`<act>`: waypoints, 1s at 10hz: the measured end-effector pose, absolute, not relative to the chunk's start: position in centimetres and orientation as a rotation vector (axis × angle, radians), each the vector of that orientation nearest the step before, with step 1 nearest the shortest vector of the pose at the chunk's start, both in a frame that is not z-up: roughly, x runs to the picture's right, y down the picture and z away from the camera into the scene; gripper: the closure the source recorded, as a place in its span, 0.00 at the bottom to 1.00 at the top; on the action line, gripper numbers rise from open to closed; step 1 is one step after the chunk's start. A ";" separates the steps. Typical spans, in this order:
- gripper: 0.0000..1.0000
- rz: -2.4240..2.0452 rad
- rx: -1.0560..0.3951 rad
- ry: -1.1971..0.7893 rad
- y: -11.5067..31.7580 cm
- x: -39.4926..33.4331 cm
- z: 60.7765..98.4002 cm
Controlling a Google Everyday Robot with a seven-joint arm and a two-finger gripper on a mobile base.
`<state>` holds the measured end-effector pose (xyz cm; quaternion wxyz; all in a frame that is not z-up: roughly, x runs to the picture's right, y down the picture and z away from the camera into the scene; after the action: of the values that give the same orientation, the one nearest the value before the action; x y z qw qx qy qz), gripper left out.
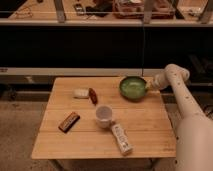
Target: Drag the ceramic bowl in a circle
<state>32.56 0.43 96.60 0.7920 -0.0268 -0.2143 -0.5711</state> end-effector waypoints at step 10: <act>1.00 -1.240 -0.146 -0.625 11.1 34.5 84.9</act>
<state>34.46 11.12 84.86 0.7660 -0.0672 -0.2879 -0.5707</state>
